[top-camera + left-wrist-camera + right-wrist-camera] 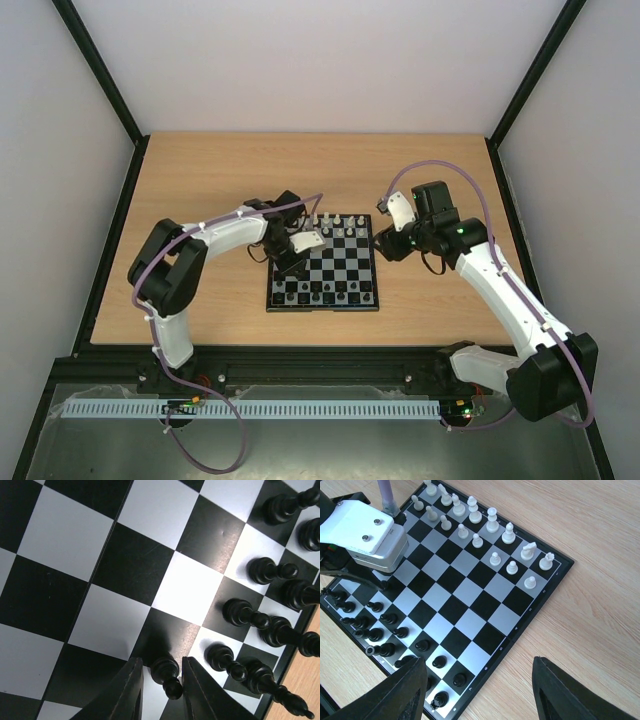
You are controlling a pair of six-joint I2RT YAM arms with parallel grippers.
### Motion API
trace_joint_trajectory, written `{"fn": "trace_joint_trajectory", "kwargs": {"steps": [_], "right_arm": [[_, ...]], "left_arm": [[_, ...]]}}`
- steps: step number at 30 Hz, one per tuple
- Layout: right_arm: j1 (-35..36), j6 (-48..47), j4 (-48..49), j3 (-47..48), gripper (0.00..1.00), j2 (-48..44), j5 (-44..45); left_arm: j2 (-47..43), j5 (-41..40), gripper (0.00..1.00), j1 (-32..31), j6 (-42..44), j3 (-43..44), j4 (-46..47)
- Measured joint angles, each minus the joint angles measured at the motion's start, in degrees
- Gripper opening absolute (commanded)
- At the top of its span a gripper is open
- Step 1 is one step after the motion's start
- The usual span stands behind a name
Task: Set up the chess pieces on the board
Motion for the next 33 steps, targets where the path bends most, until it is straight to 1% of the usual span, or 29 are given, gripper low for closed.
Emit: {"fn": "trace_joint_trajectory", "kwargs": {"steps": [9,21,31,33], "right_arm": [[-0.24,0.00,0.04,-0.66,0.58,-0.20,0.00],[-0.57,0.00,0.07,-0.72,0.58,-0.22,-0.09],[-0.57,0.00,0.33,-1.38,0.58,-0.22,-0.11],[-0.57,0.00,0.42,-1.44,0.58,-0.22,-0.11]], "left_arm": [[0.31,-1.99,0.14,-0.04,0.59,-0.50,0.11],[-3.74,-2.56,0.13,-0.31,1.42,-5.29,-0.31],[-4.24,-2.32,0.13,-1.05,1.40,-5.88,-0.35],[-4.24,-2.32,0.15,-1.11,1.40,-5.88,-0.37]]}}
